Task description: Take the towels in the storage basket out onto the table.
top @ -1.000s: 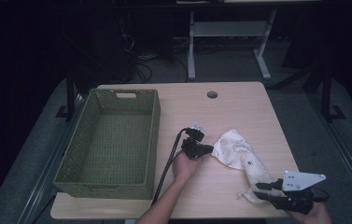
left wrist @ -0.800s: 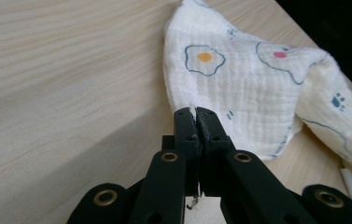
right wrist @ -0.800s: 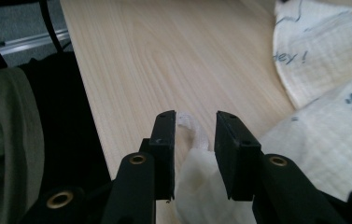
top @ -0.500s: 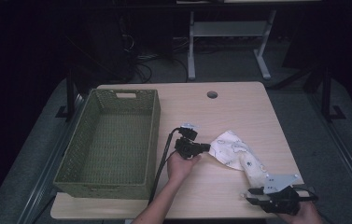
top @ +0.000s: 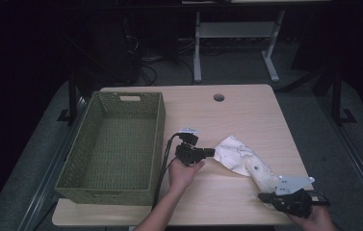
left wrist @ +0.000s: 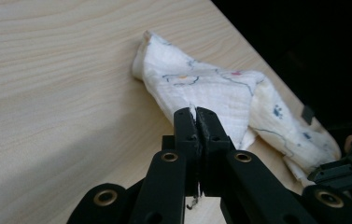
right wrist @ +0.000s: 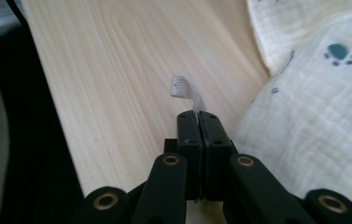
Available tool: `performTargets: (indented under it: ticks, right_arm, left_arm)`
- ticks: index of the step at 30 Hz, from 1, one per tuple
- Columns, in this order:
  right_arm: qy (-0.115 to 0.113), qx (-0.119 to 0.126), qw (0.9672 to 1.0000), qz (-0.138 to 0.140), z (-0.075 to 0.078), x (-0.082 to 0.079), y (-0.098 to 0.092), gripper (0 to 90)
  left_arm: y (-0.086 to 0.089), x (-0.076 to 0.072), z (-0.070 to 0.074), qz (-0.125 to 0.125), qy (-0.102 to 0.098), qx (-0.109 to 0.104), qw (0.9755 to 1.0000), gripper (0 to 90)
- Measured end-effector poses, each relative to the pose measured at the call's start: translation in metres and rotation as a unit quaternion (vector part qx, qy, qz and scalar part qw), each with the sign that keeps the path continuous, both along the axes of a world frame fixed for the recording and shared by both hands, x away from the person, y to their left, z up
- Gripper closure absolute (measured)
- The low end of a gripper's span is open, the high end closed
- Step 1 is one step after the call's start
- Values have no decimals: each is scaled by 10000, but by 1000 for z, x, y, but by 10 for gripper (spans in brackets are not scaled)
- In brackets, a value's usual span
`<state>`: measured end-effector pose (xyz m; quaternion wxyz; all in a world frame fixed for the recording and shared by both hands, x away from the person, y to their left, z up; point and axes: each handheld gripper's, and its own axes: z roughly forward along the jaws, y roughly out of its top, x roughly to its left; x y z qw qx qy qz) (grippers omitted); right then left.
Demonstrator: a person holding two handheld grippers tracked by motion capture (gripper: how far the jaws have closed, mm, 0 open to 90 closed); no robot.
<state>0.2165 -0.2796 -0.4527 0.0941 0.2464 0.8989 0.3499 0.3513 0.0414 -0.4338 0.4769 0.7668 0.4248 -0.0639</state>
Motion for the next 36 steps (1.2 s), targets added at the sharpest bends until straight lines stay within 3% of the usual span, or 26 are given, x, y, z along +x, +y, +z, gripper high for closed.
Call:
performTargets:
  ticks: [2, 4, 7, 8, 13, 14, 17, 21, 23, 26, 31, 32, 33, 34, 35, 36]
  right_arm:
    - [2, 76, 10000, -13, 2, 0, -2, 882]
    - [-24, 411, 9991, -35, 13, -2, -9, 882]
    - [-102, 603, 9981, -26, 20, -3, -13, 881]
    - [-158, 751, 9970, -34, 28, -6, -16, 881]
    - [-340, 987, 9945, -42, 44, -11, -22, 881]
    - [-432, 1046, 9936, -38, 50, -13, -25, 881]
    - [-552, 1133, 9920, -64, 59, -15, -28, 880]
    - [-652, 1233, 9902, -80, 68, -17, -32, 881]
    - [-682, 1270, 9895, -81, 70, -18, -32, 879]
    - [-661, 1209, 9904, -82, 69, -16, -32, 879]
    - [-655, 1207, 9905, -109, 66, -4, -32, 883]
    - [-652, 1235, 9899, -224, 69, 14, -35, 887]
    - [-652, 1235, 9899, -224, 69, 14, -35, 887]
    - [-659, 1341, 9878, -439, 77, 45, -41, 890]
    - [-684, 1334, 9871, -555, 82, 60, -42, 890]
    - [-736, 1263, 9865, -745, 89, 83, -44, 888]
  left_arm:
    - [3, -2, 2, 34, -7, -109, 9999, 884]
    - [9, -9, 9, 90, -55, -333, 9994, 883]
    - [15, -17, 15, 160, -115, -445, 9988, 883]
    - [21, -24, 20, 267, -149, -652, 9974, 883]
    - [32, -41, 33, 412, -259, -882, 9949, 882]
    - [37, -49, 40, 455, -325, -1021, 9932, 882]
    - [46, -57, 48, 483, -384, -1178, 9911, 882]
    - [55, -65, 54, 525, -413, -1323, 9890, 881]
    - [62, -74, 57, 577, -530, -1316, 9882, 882]
    - [64, -79, 55, 594, -481, -1247, 9893, 881]
    - [60, -70, 51, 761, -475, -1201, 9887, 881]
    - [55, -65, 54, 932, -491, -1254, 9865, 881]
    - [50, -62, 58, 1012, -580, -1293, 9847, 881]
    - [39, -55, 66, 1165, -861, -1171, 9825, 882]
    - [23, -34, 78, 1421, -1284, -898, 9774, 881]
    - [17, -17, 81, 1629, -1398, -862, 9729, 877]
